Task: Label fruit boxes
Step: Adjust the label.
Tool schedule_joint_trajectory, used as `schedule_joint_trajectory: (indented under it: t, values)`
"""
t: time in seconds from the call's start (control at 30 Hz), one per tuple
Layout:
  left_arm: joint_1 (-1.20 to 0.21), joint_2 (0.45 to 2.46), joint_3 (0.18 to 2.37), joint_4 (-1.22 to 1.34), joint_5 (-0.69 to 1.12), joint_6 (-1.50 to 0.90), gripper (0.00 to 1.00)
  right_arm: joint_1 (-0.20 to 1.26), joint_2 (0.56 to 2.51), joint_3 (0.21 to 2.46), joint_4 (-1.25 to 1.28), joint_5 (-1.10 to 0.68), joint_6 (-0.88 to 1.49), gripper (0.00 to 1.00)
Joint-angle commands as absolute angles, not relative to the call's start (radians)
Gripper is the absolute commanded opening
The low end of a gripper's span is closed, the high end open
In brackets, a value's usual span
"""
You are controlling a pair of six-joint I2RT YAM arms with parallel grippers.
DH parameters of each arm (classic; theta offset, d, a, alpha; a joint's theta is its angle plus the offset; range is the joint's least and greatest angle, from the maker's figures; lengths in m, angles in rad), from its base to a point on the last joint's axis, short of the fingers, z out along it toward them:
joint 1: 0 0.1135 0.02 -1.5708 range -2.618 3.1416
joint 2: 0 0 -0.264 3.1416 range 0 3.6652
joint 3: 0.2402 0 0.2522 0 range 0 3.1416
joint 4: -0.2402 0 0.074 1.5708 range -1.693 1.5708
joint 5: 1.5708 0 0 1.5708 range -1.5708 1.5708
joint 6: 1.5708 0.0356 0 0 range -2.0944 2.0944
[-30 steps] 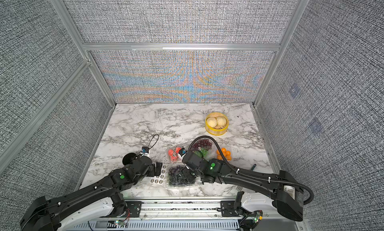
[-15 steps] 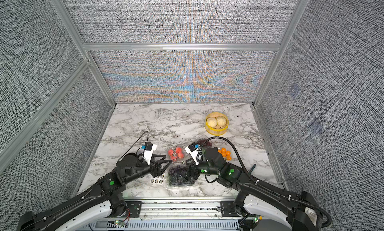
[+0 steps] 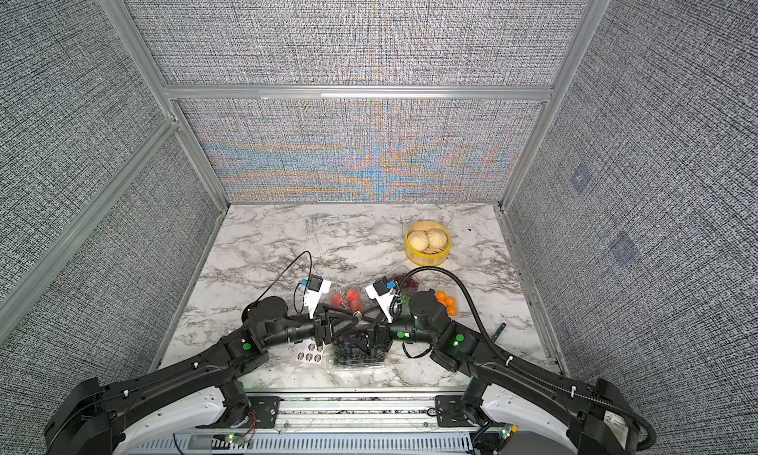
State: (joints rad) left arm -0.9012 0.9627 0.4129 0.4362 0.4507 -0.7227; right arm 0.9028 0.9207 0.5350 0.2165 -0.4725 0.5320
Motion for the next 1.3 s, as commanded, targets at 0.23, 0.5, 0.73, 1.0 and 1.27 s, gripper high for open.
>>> schedule_joint_trajectory:
  t: [0.23,0.5,0.73,1.0,1.27]
  values:
    - [-0.906,0.956,0.432,0.423,0.475,-0.707,0.25,0.904,0.925,0.548,0.249,-0.476,0.531,0.97]
    - [-0.908,0.911,0.438,0.287,0.354,-0.673,0.29,0.903,0.922,0.543,0.246,-0.461,0.527,0.97]
    - [-0.914,0.933,0.451,0.283,0.367,-0.658,0.31,0.903,0.941,0.551,0.257,-0.475,0.53,0.97]
    - [-0.92,0.959,0.461,0.301,0.375,-0.664,0.29,0.904,0.951,0.554,0.249,-0.476,0.524,0.96]
    - [-0.928,1.016,0.46,0.351,0.398,-0.687,0.04,0.904,0.952,0.551,0.237,-0.462,0.516,0.96]
